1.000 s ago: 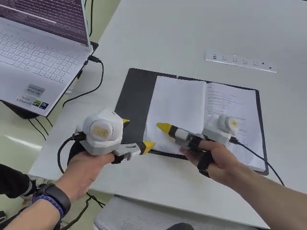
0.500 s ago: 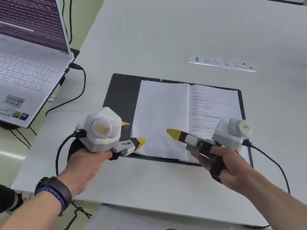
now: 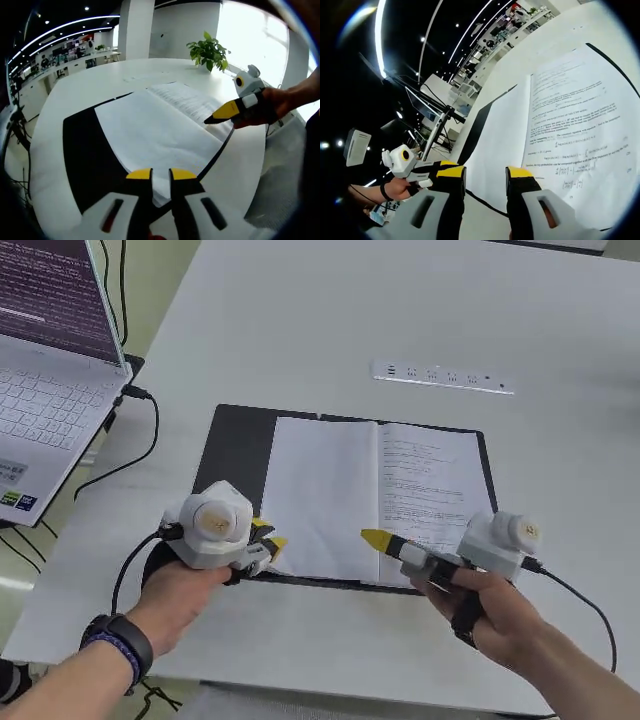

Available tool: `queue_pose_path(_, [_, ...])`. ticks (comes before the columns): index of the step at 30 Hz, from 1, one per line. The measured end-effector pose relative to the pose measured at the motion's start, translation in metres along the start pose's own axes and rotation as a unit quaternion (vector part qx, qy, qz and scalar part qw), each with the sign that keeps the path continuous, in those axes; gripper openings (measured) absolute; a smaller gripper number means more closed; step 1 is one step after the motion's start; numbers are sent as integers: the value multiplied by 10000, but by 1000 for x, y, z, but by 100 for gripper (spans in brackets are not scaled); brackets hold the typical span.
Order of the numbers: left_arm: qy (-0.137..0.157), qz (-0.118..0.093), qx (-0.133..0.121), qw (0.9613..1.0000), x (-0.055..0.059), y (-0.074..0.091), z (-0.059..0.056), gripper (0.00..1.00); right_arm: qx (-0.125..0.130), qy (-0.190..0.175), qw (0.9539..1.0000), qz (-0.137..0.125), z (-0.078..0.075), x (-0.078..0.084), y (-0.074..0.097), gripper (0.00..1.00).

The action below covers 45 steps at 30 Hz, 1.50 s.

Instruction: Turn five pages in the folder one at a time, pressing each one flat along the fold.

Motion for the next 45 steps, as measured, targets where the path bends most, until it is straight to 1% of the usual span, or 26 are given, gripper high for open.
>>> queue_pose_path(2, [30,118,-15,9999,8,-3,1,6,3,-8,10000,-8,-2,-1,1,30])
queue_pose_path(6, [149,268,-62,9995,18,-5,2,0,23,-24,10000,-17,-4,-2,2,30])
queue_pose_path(8, [182,241,-82,9995,21,-6,2,0,35,-31,10000,-48,-6,-3,3,29])
queue_pose_path(12, [123,457,-116,9988,31,-9,1,0,36,-35,9999,-116,-8,-6,3,28])
queue_pose_path(13, [159,373,-126,9991,30,-9,1,0,35,-30,9999,-115,-8,-7,3,28])
queue_pose_path(14, [235,387,-121,9989,31,-9,1,0,34,-16,9999,-115,-8,-9,2,28])
queue_pose_path(18, [185,417,-135,9989,31,-7,1,0,-1,73,9999,-133,-8,-17,-1,28])
queue_pose_path(23, [89,407,-139,9990,31,-6,-1,0,-17,212,9997,-142,-10,-30,-5,24])
queue_pose_path(28, [130,379,-123,9991,31,-6,0,0,-36,284,9995,-148,-14,-44,-13,23])
queue_pose_path(30, [221,398,-146,9989,30,-5,0,0,-19,387,9992,-117,-16,-50,-17,22])
queue_pose_path(31, [293,411,-144,9986,29,-6,2,0,-6,442,9990,-96,-16,-53,-18,22])
queue_pose_path(33, [370,444,-122,9983,28,-7,3,0,18,511,9987,-78,-14,-56,-20,21])
queue_pose_path(36, [324,508,-118,9981,28,-7,2,0,22,549,9984,-88,-11,-60,-21,20])
queue_pose_path(39, [304,570,-152,9978,28,-7,1,0,81,697,9973,-195,-12,-65,-21,18])
queue_pose_path(45, [274,665,-169,9973,27,-8,2,0,96,768,9965,-308,-13,-77,-25,16])
Point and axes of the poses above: the centre of the closed fingertips' face, and the gripper's own axes: y roughly backward along the fingers, z roughly to its left, x roughly out of its underside, the point moved 6 cm from there along y, roughly backward along the fingers, and after that the axes turned 2 degrees about x, right-handed, at the moved point
